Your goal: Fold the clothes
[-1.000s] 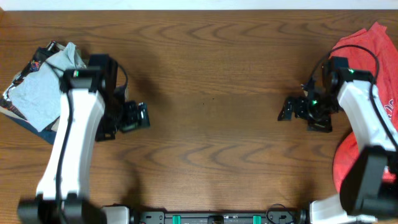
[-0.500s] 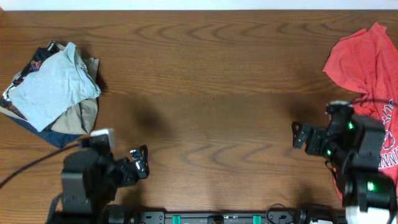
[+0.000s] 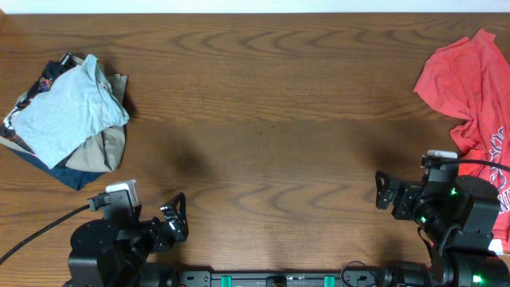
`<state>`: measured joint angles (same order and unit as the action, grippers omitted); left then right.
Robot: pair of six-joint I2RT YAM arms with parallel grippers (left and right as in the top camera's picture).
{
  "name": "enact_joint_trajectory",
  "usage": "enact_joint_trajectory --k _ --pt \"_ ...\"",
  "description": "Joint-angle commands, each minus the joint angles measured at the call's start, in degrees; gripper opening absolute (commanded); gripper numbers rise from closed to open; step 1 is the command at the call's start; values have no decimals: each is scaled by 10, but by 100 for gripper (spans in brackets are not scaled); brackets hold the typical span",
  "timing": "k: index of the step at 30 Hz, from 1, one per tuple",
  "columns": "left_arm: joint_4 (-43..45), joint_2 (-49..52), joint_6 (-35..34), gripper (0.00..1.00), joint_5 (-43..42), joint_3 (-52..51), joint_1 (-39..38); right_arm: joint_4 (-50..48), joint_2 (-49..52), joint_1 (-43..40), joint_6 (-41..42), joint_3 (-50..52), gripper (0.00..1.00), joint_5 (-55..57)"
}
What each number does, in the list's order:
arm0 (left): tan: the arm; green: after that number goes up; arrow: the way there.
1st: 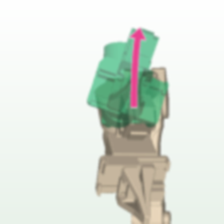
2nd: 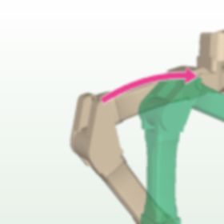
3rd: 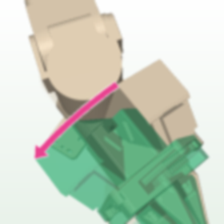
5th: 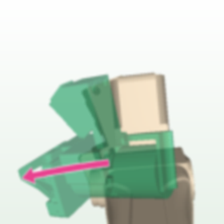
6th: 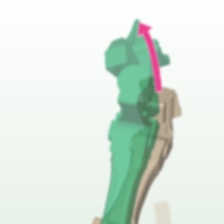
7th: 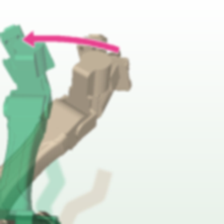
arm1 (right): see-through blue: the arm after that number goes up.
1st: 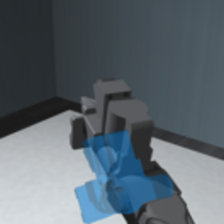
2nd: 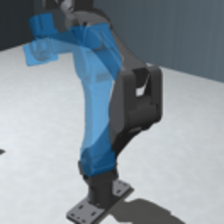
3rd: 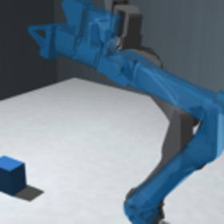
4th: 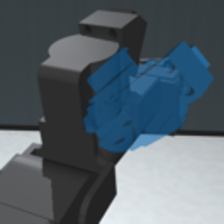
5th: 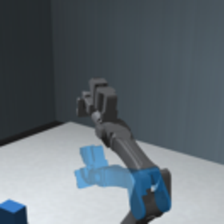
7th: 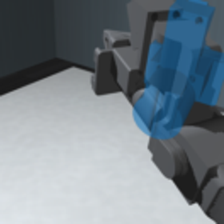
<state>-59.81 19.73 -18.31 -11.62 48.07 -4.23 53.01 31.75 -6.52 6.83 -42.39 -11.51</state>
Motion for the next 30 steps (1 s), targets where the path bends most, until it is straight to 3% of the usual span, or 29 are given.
enact_joint_trajectory --k 1,9,13,17,24,30 --pt "-1 -1 -9 98 7 -5 -2 6 -2 3 4 5 99 6" --pt "-1 -1 -9 98 7 -5 -2 10 -4 2 3 5 99 10" --pt "-1 -1 -9 98 7 -5 -2 -17 -20 3 -48 17 99 1" --pt "-1 -1 -9 98 7 -5 -2 -101 -86 29 -92 80 99 -1" --pt "-1 -1 -9 98 7 -5 -2 -259 -229 89 -90 243 99 2" --pt "-1 -1 -9 98 7 -5 -2 -394 -287 103 -100 338 99 3"
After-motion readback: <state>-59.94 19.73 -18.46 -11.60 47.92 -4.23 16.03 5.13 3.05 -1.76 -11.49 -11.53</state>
